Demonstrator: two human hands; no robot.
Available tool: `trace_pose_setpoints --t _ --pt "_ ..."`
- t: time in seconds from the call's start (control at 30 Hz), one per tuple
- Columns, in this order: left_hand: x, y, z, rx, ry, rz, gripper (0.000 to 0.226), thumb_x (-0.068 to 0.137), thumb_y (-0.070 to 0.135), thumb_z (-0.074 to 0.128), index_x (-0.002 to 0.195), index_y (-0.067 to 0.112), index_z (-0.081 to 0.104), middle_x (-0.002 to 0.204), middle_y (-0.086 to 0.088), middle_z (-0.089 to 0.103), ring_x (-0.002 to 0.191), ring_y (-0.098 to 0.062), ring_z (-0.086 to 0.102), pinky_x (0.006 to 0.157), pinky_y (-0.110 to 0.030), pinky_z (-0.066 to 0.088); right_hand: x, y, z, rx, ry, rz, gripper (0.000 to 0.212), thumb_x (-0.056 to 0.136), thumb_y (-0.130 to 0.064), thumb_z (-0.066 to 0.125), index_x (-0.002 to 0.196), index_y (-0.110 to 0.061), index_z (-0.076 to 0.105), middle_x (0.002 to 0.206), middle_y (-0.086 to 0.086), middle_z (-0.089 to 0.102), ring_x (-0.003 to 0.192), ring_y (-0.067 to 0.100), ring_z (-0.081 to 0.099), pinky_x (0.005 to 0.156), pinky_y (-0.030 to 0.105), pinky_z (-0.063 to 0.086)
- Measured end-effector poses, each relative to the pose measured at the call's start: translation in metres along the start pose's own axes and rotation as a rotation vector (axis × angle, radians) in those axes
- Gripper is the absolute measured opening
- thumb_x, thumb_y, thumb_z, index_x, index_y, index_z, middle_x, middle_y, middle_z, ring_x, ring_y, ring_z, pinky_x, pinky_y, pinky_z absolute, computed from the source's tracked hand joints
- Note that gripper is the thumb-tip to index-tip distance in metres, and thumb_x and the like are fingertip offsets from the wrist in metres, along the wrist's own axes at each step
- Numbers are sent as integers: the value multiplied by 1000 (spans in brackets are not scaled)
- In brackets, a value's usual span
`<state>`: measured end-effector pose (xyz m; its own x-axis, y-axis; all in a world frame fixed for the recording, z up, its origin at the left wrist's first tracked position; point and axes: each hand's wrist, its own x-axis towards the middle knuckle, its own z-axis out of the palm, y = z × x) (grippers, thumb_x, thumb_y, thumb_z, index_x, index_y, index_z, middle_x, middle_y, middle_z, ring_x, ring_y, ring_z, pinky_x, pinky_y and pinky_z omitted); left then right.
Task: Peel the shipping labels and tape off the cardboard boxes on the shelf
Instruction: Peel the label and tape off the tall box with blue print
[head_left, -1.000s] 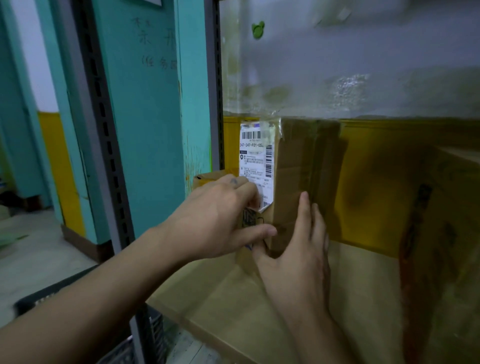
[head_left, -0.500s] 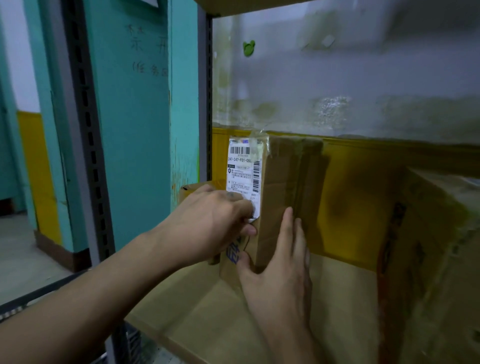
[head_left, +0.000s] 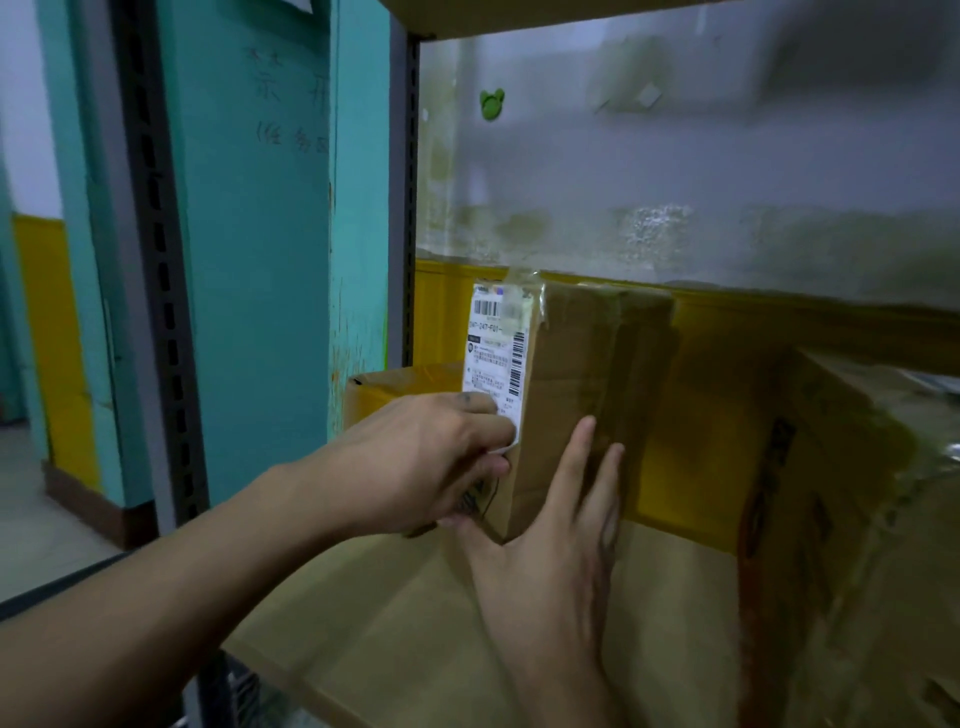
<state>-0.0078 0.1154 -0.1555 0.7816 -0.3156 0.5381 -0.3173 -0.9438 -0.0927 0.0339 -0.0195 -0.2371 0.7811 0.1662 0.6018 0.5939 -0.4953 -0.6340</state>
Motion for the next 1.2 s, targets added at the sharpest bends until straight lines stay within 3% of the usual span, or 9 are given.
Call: trace_pose_setpoints --t 0.23,0.5,0.77,0.97,1.2 --pt "0 4 -4 -7 -27 62 25 99 27 52 76 28 42 80 12 43 71 -7 42 58 -34 44 3 2 0 8 73 45 134 63 -70 70 137 -45 -38 157 -1 -29 149 26 -9 118 48 23" --pt "11 2 -10 -73 -104 107 25 100 26 50 77 19 46 77 7 46 69 -11 47 62 -38 43 7 5 -4 72 58 3 120 77 -65 64 128 -49 -43 161 -5 -20 149 17 -13 120 46 19" --pt "21 -1 -20 -105 -190 98 28 98 24 55 72 17 47 67 5 46 63 -13 45 54 -22 33 5 5 -7 168 22 19 115 80 -54 67 135 -46 -33 160 -7 -22 148 13 -16 119 37 8" --pt "24 -3 -26 -172 -257 57 27 97 22 57 72 16 51 65 3 48 60 -14 45 52 -24 35 6 6 -9 184 12 46 118 79 -47 73 145 -43 -25 161 -10 -20 148 12 -14 118 39 15" --pt "25 -8 -36 -287 -351 29 31 97 14 60 68 11 49 62 6 44 56 -8 41 54 -16 32 5 4 -7 195 -9 20 118 82 -40 72 145 -40 -27 160 -11 -23 148 12 -17 119 38 7"
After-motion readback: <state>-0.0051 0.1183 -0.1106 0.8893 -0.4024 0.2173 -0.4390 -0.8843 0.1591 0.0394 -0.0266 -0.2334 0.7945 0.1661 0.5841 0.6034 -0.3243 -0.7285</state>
